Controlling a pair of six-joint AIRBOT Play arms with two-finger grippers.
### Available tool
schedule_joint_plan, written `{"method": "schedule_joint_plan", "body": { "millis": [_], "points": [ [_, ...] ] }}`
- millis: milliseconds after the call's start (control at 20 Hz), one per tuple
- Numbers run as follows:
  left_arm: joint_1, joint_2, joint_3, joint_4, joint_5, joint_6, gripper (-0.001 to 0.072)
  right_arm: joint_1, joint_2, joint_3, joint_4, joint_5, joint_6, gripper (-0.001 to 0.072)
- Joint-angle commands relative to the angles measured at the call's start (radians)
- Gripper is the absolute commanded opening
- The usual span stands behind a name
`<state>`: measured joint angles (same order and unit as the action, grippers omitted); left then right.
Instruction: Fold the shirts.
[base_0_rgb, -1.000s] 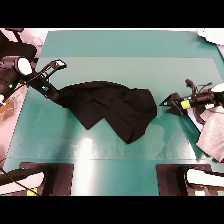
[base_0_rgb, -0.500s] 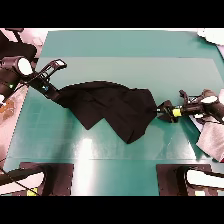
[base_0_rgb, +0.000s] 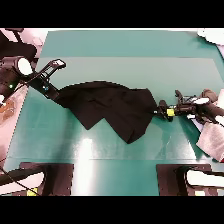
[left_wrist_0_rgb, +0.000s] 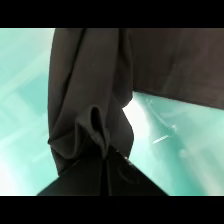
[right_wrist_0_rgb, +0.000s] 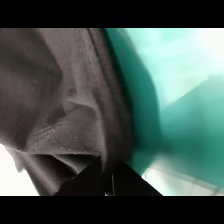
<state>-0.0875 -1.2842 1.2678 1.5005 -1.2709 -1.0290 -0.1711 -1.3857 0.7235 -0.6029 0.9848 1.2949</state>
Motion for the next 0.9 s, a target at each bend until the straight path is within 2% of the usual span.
{"method": "schedule_joint_plan", "body": {
  "millis": [0, 250, 400, 500, 650, 850],
  "points": [
    [0.001, 0.035, 0.004, -0.041, 0.016, -0.045, 0.0023, -0.026, 0.148, 0.024, 0.036, -0.036, -0.006, 0.0021],
    [0.001, 0.219, 0.094, -0.061, 0.204, -0.044, 0.0023, -0.132, 0.375, 0.289, 0.037, -0.093, 0.015, 0.0019],
    [0.001, 0.32, 0.197, -0.057, 0.404, -0.045, 0.0023, -0.208, 0.402, 0.489, 0.039, -0.09, 0.031, 0.002],
    [0.001, 0.356, 0.267, -0.03, 0.479, -0.045, 0.0023, -0.262, 0.403, 0.603, 0.086, -0.075, 0.032, 0.002],
    [0.001, 0.372, 0.362, 0.021, 0.421, -0.046, 0.0024, -0.356, 0.402, 0.718, 0.167, -0.031, 0.032, 0.0021],
    [0.001, 0.386, 0.392, 0.087, 0.278, -0.095, 0.0023, -0.454, 0.403, 0.781, 0.166, 0.096, 0.032, 0.002]
  ]
}}
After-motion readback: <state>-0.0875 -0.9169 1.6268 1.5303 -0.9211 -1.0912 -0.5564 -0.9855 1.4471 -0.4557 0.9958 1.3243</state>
